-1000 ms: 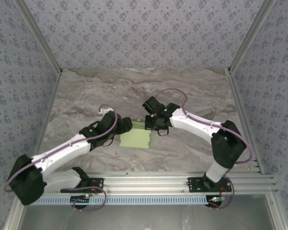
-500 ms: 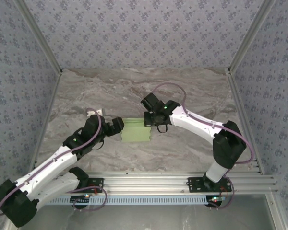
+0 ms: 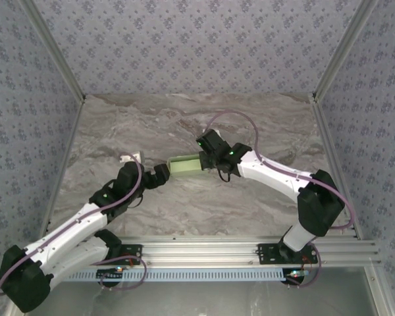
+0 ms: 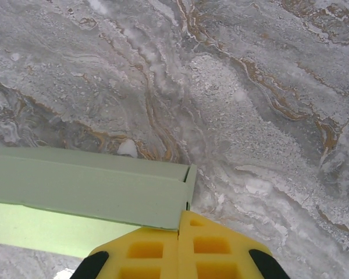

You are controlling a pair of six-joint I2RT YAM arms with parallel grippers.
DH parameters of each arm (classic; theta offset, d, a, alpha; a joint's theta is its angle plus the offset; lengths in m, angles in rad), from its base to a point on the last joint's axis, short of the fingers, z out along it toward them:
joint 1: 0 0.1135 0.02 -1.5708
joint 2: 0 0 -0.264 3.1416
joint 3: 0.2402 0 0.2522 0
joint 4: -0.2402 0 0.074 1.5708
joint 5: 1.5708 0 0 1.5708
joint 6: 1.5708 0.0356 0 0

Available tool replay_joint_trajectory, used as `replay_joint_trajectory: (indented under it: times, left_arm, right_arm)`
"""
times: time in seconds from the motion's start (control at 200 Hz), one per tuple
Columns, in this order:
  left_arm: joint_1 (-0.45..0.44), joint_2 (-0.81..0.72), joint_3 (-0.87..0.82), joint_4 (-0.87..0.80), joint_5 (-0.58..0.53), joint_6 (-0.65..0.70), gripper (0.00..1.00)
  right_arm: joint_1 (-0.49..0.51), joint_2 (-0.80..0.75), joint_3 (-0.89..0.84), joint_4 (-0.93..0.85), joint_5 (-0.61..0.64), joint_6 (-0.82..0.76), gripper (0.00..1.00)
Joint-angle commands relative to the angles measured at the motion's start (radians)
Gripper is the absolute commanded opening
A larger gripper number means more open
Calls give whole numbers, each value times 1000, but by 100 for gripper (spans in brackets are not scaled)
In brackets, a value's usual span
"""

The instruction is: Fold the paper box

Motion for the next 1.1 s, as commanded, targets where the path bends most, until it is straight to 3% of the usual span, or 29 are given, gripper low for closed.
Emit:
replay_joint_trajectory:
  times: [0.0, 0.325, 0.46, 0.565, 0.69, 0.84, 1.094]
  left_arm:
    - [5, -20, -23, 64, -13, -7, 99]
    - [5, 59, -22, 102, -20, -5, 99]
    - [6, 140, 21, 91, -33, 24, 95]
    - [39, 175, 75, 58, 84, 121, 99]
    - [59, 134, 90, 120, 142, 173, 99]
    - [59, 241, 208, 41, 205, 295, 99]
    - [59, 393, 308, -9, 209, 366, 97]
  right_arm:
    - [-4, -26, -41, 48, 40, -13, 3]
    - [-11, -20, 17, -12, 31, 19, 5]
    - [-14, -12, 14, -10, 32, 24, 5]
    - [-17, -6, 9, -11, 29, 34, 5]
    - [-19, -4, 15, -22, 28, 36, 5]
    - [-29, -4, 15, -26, 21, 41, 5]
    - [-40, -5, 18, -38, 13, 45, 5]
